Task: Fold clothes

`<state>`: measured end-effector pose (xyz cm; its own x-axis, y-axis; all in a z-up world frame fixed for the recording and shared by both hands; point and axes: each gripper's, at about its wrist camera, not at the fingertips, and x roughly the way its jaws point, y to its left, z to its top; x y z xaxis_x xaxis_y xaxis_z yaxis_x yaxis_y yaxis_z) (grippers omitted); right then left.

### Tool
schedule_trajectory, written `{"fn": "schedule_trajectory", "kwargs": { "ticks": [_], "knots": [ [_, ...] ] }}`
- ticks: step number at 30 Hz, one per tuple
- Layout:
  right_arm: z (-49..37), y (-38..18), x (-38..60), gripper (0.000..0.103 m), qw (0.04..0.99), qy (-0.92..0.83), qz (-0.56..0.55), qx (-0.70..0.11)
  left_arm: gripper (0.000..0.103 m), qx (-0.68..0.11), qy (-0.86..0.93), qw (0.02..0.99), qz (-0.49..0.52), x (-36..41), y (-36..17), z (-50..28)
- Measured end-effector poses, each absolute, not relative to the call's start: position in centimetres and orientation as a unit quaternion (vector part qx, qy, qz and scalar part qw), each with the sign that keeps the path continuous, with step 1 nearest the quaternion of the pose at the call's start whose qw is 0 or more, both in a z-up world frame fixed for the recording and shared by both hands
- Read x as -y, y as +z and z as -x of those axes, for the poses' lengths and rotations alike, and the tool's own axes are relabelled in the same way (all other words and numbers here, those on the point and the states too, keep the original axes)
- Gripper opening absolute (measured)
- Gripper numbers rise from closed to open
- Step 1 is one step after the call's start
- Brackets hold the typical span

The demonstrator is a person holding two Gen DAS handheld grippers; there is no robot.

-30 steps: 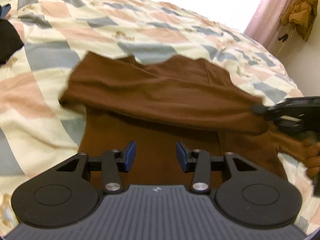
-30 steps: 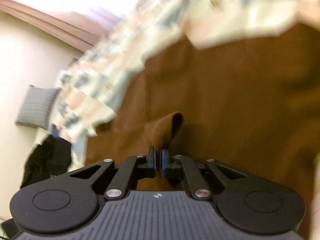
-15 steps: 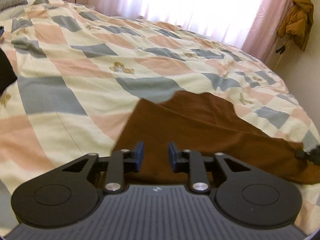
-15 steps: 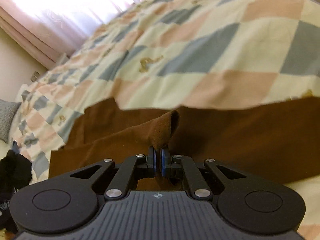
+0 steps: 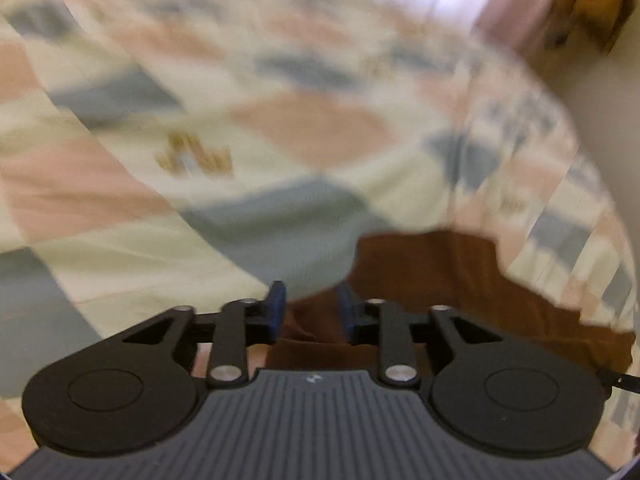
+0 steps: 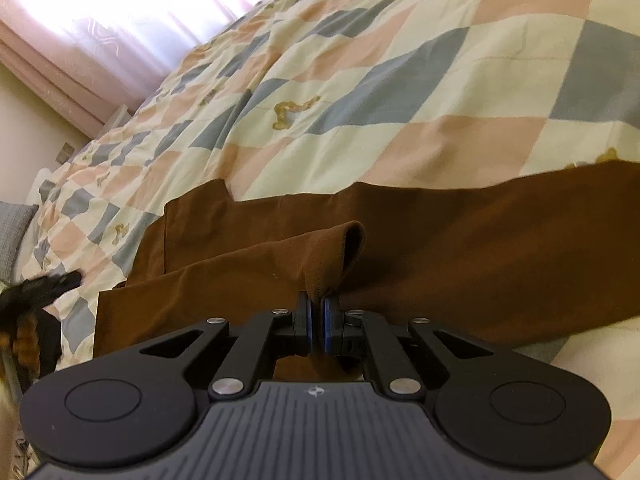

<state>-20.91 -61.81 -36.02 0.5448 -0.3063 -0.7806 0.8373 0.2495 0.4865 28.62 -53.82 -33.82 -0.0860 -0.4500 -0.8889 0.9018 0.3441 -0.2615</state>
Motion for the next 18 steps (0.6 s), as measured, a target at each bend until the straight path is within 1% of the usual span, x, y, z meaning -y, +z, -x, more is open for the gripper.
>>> {"fn": "schedule_trajectory", "kwargs": {
  "ticks": [1,4,7,8,9,11,12,14,15,16,18],
  "knots": [
    [21.0,-36.1,61.8,0.006,0.738,-0.388,-0.477,-0.279,0.028,-0.529,-0.521,0.622,-0.248,55.3,-34.6,-28.8],
    [21.4,-36.4,61.8,0.006,0.733,-0.393,-0.483,-0.276,0.028,-0.539,-0.498,0.588,-0.340,57.8,-36.4,-28.4],
    [21.6,-36.6,62.0,0.006,0.729,-0.395,-0.487,-0.274,0.027,-0.550,-0.491,0.548,-0.395,58.8,-37.6,-28.0],
    [21.6,-36.7,62.0,0.006,0.728,-0.397,-0.487,-0.276,0.022,-0.547,-0.487,0.540,-0.413,59.0,-37.9,-27.9],
    [21.7,-36.7,62.0,0.006,0.726,-0.398,-0.486,-0.278,0.008,-0.533,-0.485,0.543,-0.431,59.1,-37.9,-28.0],
    [21.7,-36.8,62.1,0.006,0.724,-0.401,-0.485,-0.282,0.005,-0.500,-0.482,0.556,-0.457,58.8,-37.7,-28.5],
    [21.8,-36.9,62.1,0.006,0.722,-0.403,-0.485,-0.285,0.000,-0.483,-0.474,0.568,-0.468,58.5,-37.7,-29.0],
    [21.8,-37.0,62.1,0.006,0.720,-0.406,-0.484,-0.289,0.000,-0.437,-0.446,0.600,-0.500,57.6,-38.4,-30.2],
    [21.9,-37.1,62.2,0.006,0.718,-0.407,-0.483,-0.291,0.000,-0.426,-0.434,0.611,-0.507,57.1,-38.8,-30.8],
    [21.9,-37.1,62.2,0.006,0.717,-0.409,-0.483,-0.293,0.000,-0.423,-0.427,0.620,-0.504,56.7,-39.0,-31.5],
    [22.0,-37.2,62.2,0.006,0.714,-0.412,-0.482,-0.297,0.000,-0.446,-0.439,0.629,-0.462,55.8,-38.4,-32.4]
  ]
}}
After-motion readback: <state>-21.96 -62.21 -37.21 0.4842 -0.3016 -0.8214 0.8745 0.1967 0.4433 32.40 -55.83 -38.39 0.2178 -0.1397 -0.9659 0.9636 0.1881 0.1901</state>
